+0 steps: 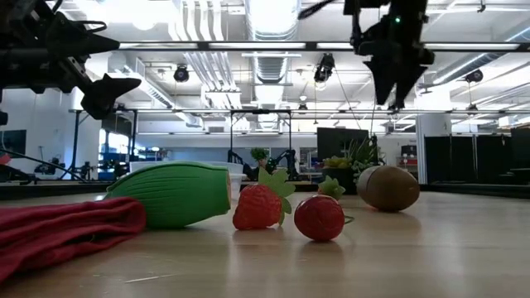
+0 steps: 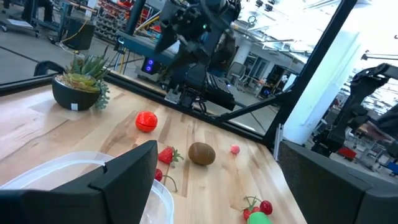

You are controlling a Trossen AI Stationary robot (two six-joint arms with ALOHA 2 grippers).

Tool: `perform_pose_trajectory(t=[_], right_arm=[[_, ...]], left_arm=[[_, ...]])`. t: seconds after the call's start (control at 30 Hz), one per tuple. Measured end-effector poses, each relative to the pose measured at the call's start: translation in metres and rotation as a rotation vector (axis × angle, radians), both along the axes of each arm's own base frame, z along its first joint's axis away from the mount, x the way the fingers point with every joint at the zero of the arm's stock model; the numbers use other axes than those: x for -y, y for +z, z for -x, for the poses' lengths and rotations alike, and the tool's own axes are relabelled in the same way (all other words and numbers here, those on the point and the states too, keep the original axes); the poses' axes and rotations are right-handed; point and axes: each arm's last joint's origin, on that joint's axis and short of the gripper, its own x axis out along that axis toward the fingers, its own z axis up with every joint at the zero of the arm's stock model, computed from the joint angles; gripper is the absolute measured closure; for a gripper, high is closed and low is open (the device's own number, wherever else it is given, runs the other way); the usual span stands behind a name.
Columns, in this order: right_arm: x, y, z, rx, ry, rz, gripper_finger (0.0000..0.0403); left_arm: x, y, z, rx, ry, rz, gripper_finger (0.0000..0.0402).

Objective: Pick and placing Produce into tupperware
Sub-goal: Put the red tomato into the transparent bin

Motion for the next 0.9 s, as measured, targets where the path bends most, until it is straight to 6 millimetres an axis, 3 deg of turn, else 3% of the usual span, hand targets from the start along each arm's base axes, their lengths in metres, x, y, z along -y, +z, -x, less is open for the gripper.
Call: perform_pose_trajectory(t=[0.27,0.47,0.53,0.73,0.9], right_arm=[[0.001,0.021,0.006,0.085,-0.011,0.015,0.0051],[-0.001,0.027,0.015,0.136,-0.060,0.010,0.0051],[-0.002,0.029,0.017,0.153,-0.081,0.006,0.0051],[-0.002,0.028,0.018,0.128,-0.029,0.018,0.0051],[-0.004,0.024,0.010,0.115,0.004,0.013,0.0051]], left_arm=[[0.000,0.006,0.000,0.064,0.012,0.010,0.0082],[0.000,0.032,0.005,0.330,-0.064,0.386,0.0082],[0.001,0.039,0.008,0.407,-0.092,0.440,0.0082],[0.000,0.052,0.015,0.564,-0.016,0.267,0.0082],[0.000,0.052,0.015,0.560,-0.025,0.295,0.0082]])
